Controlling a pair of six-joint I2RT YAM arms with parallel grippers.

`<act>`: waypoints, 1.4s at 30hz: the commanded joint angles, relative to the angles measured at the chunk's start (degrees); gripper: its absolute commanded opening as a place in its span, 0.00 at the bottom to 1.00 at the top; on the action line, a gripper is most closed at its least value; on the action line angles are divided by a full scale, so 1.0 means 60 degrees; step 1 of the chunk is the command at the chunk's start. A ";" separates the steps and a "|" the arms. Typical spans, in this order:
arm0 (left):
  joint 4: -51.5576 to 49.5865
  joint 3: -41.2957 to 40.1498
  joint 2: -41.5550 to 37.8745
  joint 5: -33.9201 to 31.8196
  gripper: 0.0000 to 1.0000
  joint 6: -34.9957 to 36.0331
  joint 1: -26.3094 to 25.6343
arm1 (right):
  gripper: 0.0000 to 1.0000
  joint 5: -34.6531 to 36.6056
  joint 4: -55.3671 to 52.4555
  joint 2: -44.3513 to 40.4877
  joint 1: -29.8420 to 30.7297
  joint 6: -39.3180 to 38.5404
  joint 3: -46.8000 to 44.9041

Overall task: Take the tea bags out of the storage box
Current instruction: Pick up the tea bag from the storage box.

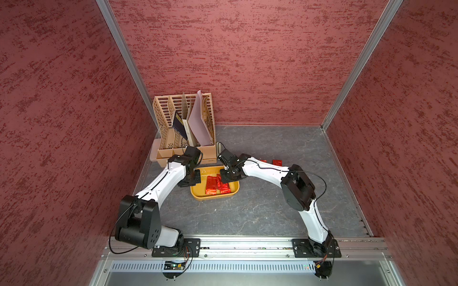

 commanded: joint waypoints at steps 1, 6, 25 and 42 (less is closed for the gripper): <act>0.0020 0.0027 0.0034 -0.0163 0.00 0.0000 0.0005 | 0.42 -0.0498 0.0820 -0.0243 0.0036 0.0115 -0.0307; 0.0020 0.0033 0.0013 -0.0149 0.00 0.0015 0.0009 | 0.33 -0.0968 0.1415 -0.0403 0.0006 0.0200 -0.0638; 0.0020 0.0027 0.0005 -0.0141 0.00 0.0015 0.0042 | 0.03 -0.1868 0.2805 -0.1455 -0.0332 0.0444 -0.1845; 0.0013 0.0006 -0.0131 -0.0218 0.00 -0.0037 0.0115 | 0.00 -0.2240 0.3540 -0.5197 -0.1552 0.1196 -0.4312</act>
